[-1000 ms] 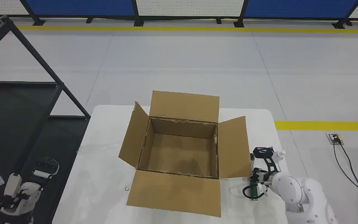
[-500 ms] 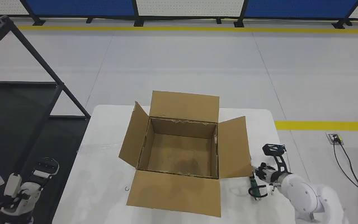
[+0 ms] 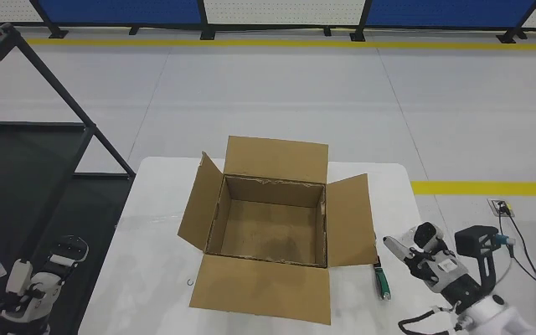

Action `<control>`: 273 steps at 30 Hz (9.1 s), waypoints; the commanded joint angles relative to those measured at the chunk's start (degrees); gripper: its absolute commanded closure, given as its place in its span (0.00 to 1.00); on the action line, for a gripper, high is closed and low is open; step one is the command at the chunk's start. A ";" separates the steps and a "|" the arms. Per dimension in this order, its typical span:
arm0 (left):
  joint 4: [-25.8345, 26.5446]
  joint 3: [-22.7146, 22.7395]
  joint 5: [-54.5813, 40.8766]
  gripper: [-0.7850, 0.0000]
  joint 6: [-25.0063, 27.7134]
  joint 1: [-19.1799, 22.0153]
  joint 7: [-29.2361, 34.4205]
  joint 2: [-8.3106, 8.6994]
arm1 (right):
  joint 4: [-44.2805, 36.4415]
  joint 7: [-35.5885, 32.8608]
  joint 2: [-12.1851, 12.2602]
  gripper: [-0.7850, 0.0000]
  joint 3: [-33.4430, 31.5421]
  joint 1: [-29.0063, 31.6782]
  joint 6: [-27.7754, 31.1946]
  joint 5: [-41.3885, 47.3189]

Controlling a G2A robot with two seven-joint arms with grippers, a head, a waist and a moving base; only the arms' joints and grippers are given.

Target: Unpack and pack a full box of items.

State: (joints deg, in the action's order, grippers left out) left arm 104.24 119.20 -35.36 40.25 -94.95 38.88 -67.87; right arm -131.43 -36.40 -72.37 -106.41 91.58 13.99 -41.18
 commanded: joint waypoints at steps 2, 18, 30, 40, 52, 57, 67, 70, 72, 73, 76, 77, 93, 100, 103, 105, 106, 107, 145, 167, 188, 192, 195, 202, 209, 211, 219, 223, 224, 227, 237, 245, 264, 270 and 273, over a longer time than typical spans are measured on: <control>0.00 0.00 0.00 0.00 0.00 0.00 0.00 0.00 | 0.21 -0.28 0.00 0.00 0.00 -0.17 -0.66 -0.08; 1.52 -0.33 2.09 0.00 -1.52 0.49 -2.68 -0.08 | 14.10 -3.53 0.60 1.00 -4.70 -2.13 0.14 21.76; 2.24 -0.93 4.25 0.00 -2.15 1.06 -4.24 -0.12 | 21.06 -12.23 1.52 1.00 -2.96 -6.59 -4.12 23.06; 2.43 -0.89 4.48 0.00 -1.72 0.36 -5.66 -0.27 | 35.25 -9.84 1.24 1.00 10.62 -16.64 -4.16 25.61; 3.61 -1.51 5.76 0.00 -1.94 0.38 -6.07 -0.33 | 51.40 7.37 -0.42 1.00 19.29 -22.50 5.82 32.96; 3.70 -1.48 5.92 0.00 -2.13 0.32 -5.90 -0.30 | 56.07 10.28 -1.12 1.00 22.83 -25.86 7.88 35.15; 3.58 -0.18 5.78 0.00 -1.76 -0.48 -6.66 -0.34 | 60.54 9.83 -1.75 1.00 27.49 -30.73 10.10 35.03; 3.50 -0.01 5.72 0.00 -1.66 -0.67 -6.79 -0.37 | 61.23 9.87 -1.87 1.00 28.45 -31.63 10.44 34.82; 3.49 0.15 5.68 0.00 -1.59 -0.70 -6.89 -0.37 | 61.61 9.78 -1.97 1.00 29.28 -32.30 10.59 34.63; 3.51 0.18 5.67 0.00 -1.61 -0.70 -6.89 -0.37 | 61.67 9.71 -2.01 1.00 29.53 -32.49 10.64 34.59; 3.55 0.32 5.57 0.00 -1.76 -0.66 -6.79 -0.36 | 62.18 9.86 -2.16 1.00 30.60 -33.34 10.44 34.27; 3.52 0.35 5.50 0.00 -1.82 -0.63 -6.87 -0.36 | 62.29 9.94 -2.19 1.00 30.85 -33.59 10.36 34.09; 2.41 -0.06 4.68 0.00 -2.69 0.95 -5.95 -0.20 | 55.43 10.93 -0.20 1.00 23.77 -30.14 8.52 30.19; 2.32 -1.10 4.87 0.00 -3.41 2.21 -4.92 -0.06 | 37.60 11.72 1.82 1.00 12.79 -16.95 6.96 26.76; 2.50 -1.46 5.17 0.00 -3.65 2.62 -4.42 0.01 | 30.13 12.14 2.29 1.00 8.96 -11.29 6.39 25.22; 2.70 -1.71 5.28 0.00 -3.83 2.80 -4.27 0.04 | 26.04 12.50 2.53 1.00 6.59 -8.03 5.63 23.78; 2.78 -1.80 5.38 0.00 -3.86 2.84 -4.18 0.05 | 24.18 12.70 2.61 1.00 5.56 -6.57 5.33 23.36; 2.86 -1.87 5.48 0.00 -3.87 2.85 -4.13 0.06 | 22.65 12.92 2.68 1.00 4.44 -5.24 5.11 23.34; 1.07 -0.40 2.33 0.00 -2.06 1.18 -2.75 0.15 | 14.53 -30.92 6.72 0.00 6.94 -11.40 -15.86 -10.67; -0.05 1.34 0.71 0.00 -1.08 -0.14 -3.18 0.05 | 28.47 -43.66 6.50 0.00 23.06 -28.00 -19.24 -24.57; -0.23 1.35 0.69 0.00 -0.90 0.29 -2.98 0.00 | 43.75 -40.95 5.91 0.58 27.88 -36.16 -18.97 -21.68; -0.38 1.43 0.65 0.00 -0.88 0.26 -3.18 -0.02 | 45.33 -40.70 5.85 0.59 28.48 -37.15 -18.80 -21.47; -0.34 1.44 0.72 0.00 -0.91 0.24 -3.25 -0.04 | 46.53 -40.88 5.83 0.59 28.87 -37.89 -18.77 -21.43; -0.40 1.52 0.71 0.00 -0.80 0.28 -3.34 -0.07 | 49.64 -40.71 5.65 0.64 30.17 -39.49 -18.35 -20.66; -0.41 1.56 0.71 0.00 -0.87 0.37 -3.14 -0.06 | 52.30 -40.12 5.55 0.76 30.93 -40.58 -18.21 -19.89; -0.39 1.58 0.71 0.00 -0.91 0.39 -3.13 -0.06 | 52.75 -40.03 5.59 0.93 30.87 -40.80 -17.97 -19.68; -0.27 1.70 0.36 0.00 -0.80 0.36 -3.06 -0.09 | 47.36 -39.19 6.11 1.00 28.76 -38.95 -19.37 -20.03; -0.24 1.74 0.15 0.00 -0.76 0.30 -2.91 -0.10 | 39.22 -40.08 6.68 1.00 26.26 -36.48 -20.87 -21.44; -0.26 1.74 0.09 0.00 -0.71 0.26 -2.85 -0.10 | 36.71 -40.34 6.82 1.00 25.59 -35.74 -21.32 -22.04; -0.29 1.76 -0.26 0.00 -0.69 0.14 -2.76 -0.12 | 27.83 -40.84 7.21 1.00 23.35 -33.55 -22.27 -23.09; -0.74 2.28 -2.46 0.00 0.53 -0.44 -2.50 -0.26 | -2.43 -44.33 7.81 1.00 23.76 -31.97 -21.90 -30.85; -2.42 3.71 -5.19 0.00 1.45 -1.06 -2.11 -0.36 | -2.62 -49.53 6.06 1.00 42.49 -46.69 -17.04 -31.84; -5.21 7.35 -8.56 0.00 1.60 -0.83 -0.38 -0.36 | 49.25 -36.93 -9.12 1.00 79.89 -81.04 -5.16 -13.86; -6.29 7.81 -9.07 0.00 1.19 -0.39 0.04 -0.35 | 62.15 -36.77 -14.23 1.00 84.53 -86.43 -2.50 -9.47; -7.11 8.06 -9.02 0.00 0.83 -0.07 -0.30 -0.36 | 62.15 -36.77 -14.23 1.00 84.53 -86.43 -2.50 -9.47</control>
State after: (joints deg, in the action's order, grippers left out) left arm 97.44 127.19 -44.36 41.25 -95.18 38.80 -68.23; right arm -69.05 -73.20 -86.63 -21.86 5.13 11.50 -50.63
